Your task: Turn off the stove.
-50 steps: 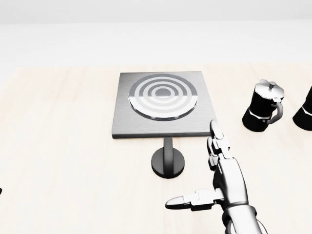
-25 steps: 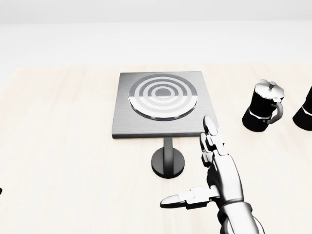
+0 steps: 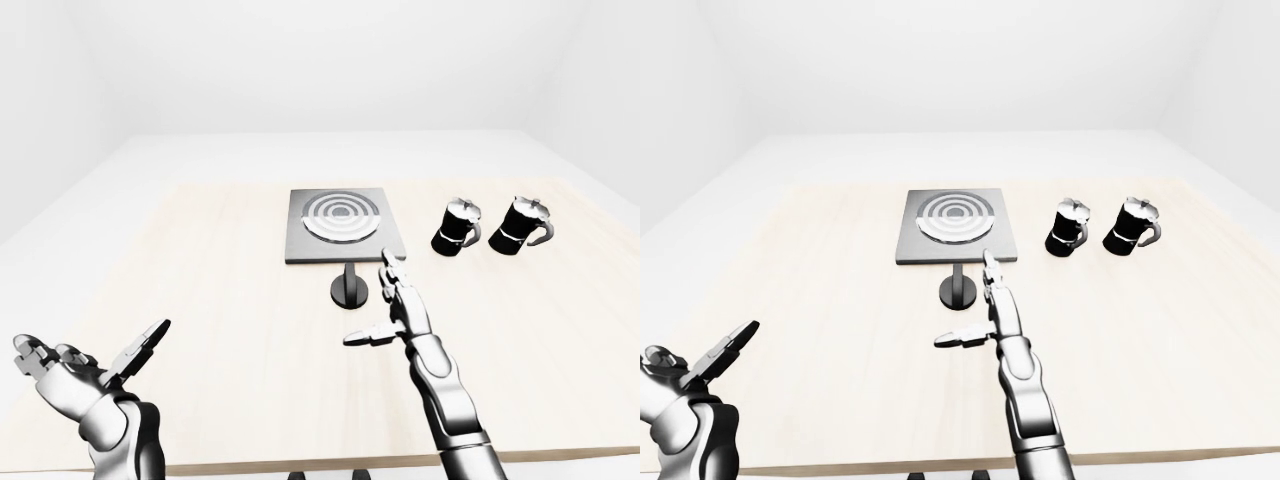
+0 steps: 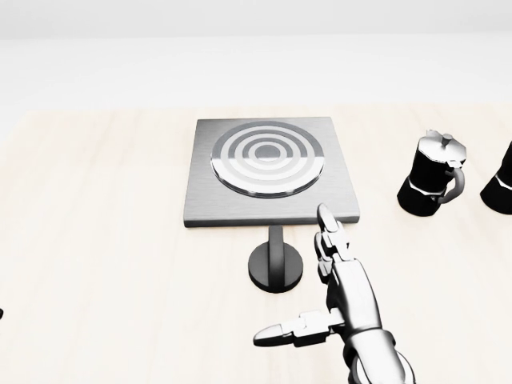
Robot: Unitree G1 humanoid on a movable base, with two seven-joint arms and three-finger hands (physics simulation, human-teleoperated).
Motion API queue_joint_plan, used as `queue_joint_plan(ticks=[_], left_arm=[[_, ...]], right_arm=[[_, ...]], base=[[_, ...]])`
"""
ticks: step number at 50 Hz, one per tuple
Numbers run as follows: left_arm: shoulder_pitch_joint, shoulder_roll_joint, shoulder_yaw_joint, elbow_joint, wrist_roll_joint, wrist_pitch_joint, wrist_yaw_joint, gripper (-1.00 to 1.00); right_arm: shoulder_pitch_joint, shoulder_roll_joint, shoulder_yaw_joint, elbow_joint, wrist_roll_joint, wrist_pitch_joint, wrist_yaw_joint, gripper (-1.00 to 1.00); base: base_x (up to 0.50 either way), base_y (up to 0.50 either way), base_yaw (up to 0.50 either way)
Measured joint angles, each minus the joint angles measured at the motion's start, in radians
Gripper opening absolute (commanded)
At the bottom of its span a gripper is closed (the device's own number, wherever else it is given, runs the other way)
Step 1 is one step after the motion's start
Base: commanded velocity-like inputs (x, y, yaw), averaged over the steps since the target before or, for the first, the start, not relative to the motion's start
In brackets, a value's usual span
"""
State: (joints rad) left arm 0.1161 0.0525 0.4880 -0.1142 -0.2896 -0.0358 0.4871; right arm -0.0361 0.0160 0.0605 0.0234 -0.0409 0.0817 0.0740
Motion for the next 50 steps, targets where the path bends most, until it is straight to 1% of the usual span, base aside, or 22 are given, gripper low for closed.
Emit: queue_joint_plan(ticks=[3,11,26,38,46,50], left_arm=[[0.0,0.0,0.0,0.0,-0.001,0.0,0.0,1.0],[0.0,0.001,0.0,0.0,-0.002,0.001,-0.001,1.0],[0.002,0.0,0.002,-0.004,-0.008,0.004,-0.002,1.0],[0.005,-0.002,0.006,-0.014,-0.01,0.011,-0.003,1.0],[0.005,-0.003,0.007,-0.015,-0.01,0.014,-0.004,1.0],[0.004,-0.003,0.007,-0.013,-0.01,0.013,-0.004,1.0]], right_arm=[[-0.011,0.001,0.001,0.008,-0.002,0.006,0.002,1.0],[-0.042,0.008,0.007,0.041,-0.009,0.005,0.005,1.0],[-0.09,0.025,0.02,0.15,-0.017,-0.02,0.013,1.0],[-0.08,0.032,0.032,0.169,-0.023,-0.029,0.016,1.0],[-0.054,0.034,0.042,0.15,-0.027,-0.024,0.012,1.0],[-0.041,0.034,0.045,0.145,-0.026,-0.027,0.01,1.0]], base=[[0.0,0.0,0.0],[0.0,0.0,0.0],[0.0,0.0,0.0],[0.0,0.0,0.0],[0.0,0.0,0.0],[0.0,0.0,0.0]])
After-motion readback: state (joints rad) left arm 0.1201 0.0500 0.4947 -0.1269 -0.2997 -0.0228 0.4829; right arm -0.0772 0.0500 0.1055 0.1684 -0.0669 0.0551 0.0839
